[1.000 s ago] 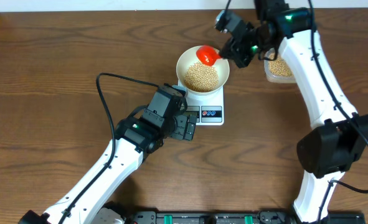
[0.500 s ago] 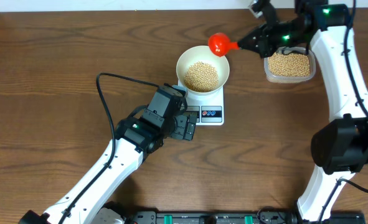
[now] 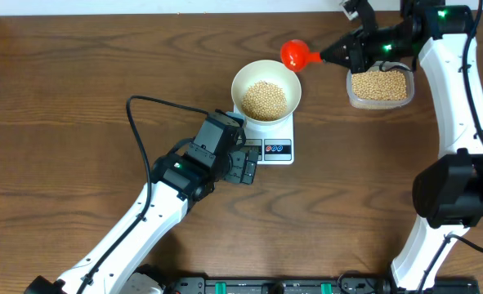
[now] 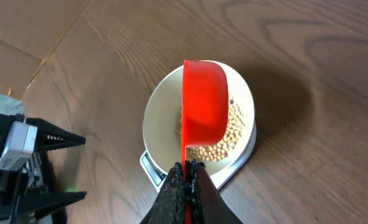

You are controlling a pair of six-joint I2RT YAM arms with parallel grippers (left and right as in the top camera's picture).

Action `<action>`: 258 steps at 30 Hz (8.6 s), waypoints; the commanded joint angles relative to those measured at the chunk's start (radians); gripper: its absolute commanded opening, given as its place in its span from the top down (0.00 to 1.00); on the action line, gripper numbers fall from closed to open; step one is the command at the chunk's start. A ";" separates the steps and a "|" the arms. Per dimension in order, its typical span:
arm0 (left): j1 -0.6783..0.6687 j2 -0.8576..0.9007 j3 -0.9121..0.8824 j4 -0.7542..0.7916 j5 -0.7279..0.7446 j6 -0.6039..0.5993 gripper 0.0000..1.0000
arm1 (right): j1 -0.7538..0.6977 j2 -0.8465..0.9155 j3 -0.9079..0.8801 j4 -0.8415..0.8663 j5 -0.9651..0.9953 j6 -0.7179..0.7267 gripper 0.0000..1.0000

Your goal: Scoop item into bowl and weigh 50g on scale

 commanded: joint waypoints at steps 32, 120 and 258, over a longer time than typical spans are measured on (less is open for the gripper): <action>0.001 -0.014 0.000 0.000 -0.005 0.010 0.05 | -0.060 -0.107 0.020 -0.165 0.981 0.253 0.98; 0.001 -0.014 0.000 0.000 -0.005 0.010 0.05 | -0.311 -0.151 -0.222 -0.109 0.540 0.454 0.21; 0.001 -0.014 0.000 0.000 -0.005 0.010 0.05 | -0.205 -2.040 -2.048 1.115 0.602 0.369 0.01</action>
